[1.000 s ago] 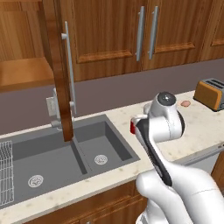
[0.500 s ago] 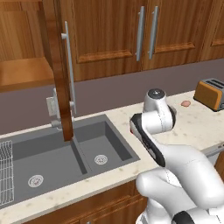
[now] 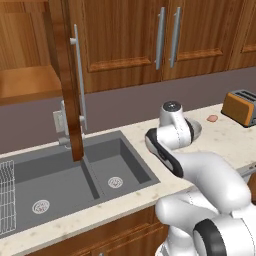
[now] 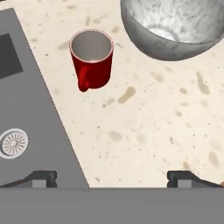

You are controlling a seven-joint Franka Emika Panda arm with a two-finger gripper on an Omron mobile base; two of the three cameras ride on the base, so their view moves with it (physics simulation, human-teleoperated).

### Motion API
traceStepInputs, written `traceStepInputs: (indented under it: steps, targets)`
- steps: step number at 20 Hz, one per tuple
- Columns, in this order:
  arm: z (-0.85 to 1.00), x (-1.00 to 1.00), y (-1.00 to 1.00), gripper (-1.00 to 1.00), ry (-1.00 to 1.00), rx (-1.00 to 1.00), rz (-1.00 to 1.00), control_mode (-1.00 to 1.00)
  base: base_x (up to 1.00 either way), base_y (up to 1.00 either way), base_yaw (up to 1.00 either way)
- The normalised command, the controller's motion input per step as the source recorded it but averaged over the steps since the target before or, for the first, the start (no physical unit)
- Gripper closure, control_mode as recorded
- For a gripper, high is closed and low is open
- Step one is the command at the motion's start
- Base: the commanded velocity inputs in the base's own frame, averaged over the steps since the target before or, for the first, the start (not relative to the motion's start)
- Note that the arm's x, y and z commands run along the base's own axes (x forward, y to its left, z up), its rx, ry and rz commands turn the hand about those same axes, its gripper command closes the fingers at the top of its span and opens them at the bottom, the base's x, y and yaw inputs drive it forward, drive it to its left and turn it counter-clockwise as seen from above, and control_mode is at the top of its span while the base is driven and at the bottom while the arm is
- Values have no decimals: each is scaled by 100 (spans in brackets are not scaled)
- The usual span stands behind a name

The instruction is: Pick the mug and place it in the sink. Pick the bowl and place it in the open cabinet and then close the cabinet.

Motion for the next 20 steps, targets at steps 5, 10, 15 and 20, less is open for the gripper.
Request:
traceStepInputs:
  steps: [5, 10, 15, 20]
  targets:
    - [-25, 17, 0, -100, 0, 0, -2, -100, 0, 0, 0]
    - [-10, 26, 0, -100, 0, 0, -2, -100, 0, 0, 0]
    - [-2, 36, 0, -100, 1, 0, -2, -100, 0, 0, 0]
    - [-2, 31, 3, -100, 3, 0, -4, -100, 0, 0, 0]
